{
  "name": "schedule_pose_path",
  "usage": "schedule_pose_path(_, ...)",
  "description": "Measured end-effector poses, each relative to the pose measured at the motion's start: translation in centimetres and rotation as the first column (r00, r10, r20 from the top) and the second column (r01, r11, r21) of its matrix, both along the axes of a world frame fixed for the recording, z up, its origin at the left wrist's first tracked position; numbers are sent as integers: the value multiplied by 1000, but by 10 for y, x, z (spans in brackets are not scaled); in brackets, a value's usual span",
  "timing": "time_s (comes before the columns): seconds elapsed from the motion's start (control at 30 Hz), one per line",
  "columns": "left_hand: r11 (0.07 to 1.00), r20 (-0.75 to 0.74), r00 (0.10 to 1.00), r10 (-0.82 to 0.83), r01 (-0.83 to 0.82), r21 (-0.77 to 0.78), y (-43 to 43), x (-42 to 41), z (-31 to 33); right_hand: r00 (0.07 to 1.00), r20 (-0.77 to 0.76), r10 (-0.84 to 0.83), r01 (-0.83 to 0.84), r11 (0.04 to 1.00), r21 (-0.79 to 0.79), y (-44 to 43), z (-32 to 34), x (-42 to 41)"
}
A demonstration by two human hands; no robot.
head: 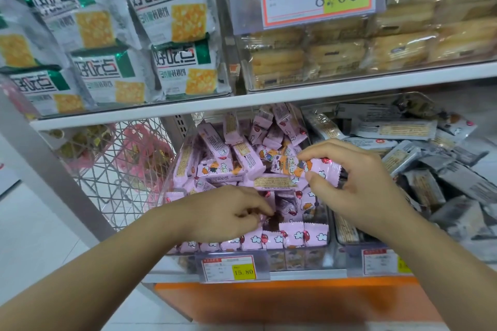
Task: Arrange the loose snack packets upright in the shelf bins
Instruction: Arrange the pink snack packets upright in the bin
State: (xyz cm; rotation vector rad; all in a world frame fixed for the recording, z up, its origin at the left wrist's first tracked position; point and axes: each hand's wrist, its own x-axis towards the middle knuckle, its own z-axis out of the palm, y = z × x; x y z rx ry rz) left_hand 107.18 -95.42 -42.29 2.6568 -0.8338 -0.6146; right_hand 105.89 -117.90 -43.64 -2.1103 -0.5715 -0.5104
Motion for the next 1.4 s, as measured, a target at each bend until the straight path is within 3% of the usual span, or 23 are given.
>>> schedule_pose_path(0.33,934,-62,979,196,-205,-292,10,2,-8,1000,7,-7,7,1000,23,0,1,0)
schedule_pose_path(0.77,973,36,992,119,-109,-203,13,11,-7,1000,4,-5,5,1000,-2,3,-1,1)
schedule_pose_path(0.93,991,168,985,23,-1,-133,10,9,-10,1000,-11,-8,8,1000,18,3,-1,1)
schedule_pose_path(1.4,969,268,941,208,-161,-187,15,-8,-20,1000,22,-1,1,999,32,2,4,-3)
